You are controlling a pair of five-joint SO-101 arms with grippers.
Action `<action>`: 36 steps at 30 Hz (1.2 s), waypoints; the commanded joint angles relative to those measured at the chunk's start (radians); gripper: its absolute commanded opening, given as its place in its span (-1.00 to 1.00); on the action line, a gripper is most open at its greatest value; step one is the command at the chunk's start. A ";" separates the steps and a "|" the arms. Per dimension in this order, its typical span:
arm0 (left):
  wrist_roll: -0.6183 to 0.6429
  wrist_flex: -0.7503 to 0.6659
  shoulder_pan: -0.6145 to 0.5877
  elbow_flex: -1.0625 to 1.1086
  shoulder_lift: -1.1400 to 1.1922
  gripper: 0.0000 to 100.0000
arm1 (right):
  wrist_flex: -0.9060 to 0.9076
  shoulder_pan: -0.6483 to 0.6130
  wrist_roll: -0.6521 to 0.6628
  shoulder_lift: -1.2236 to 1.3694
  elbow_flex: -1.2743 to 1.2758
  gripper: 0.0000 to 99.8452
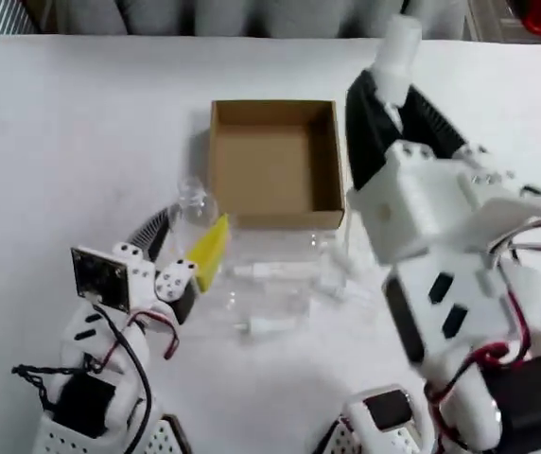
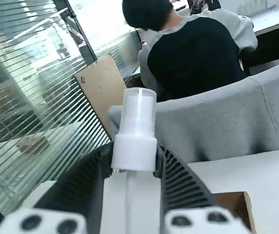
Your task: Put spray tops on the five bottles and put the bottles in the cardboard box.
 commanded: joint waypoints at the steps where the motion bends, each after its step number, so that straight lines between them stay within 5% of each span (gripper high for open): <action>1: -0.012 -0.006 0.007 0.012 -0.018 -0.95 | -0.130 -0.053 0.000 -0.125 0.153 -0.97; 9: -0.014 -0.006 0.007 0.017 -0.018 -0.95 | -0.763 -0.067 0.055 -0.283 0.689 -0.97; 21: -0.014 0.002 0.013 0.017 -0.018 -0.96 | -1.311 -0.094 0.051 0.038 0.746 -0.97; 36: -0.012 0.003 0.082 0.025 -0.018 -0.96 | -1.411 -0.297 0.049 0.236 0.655 -0.97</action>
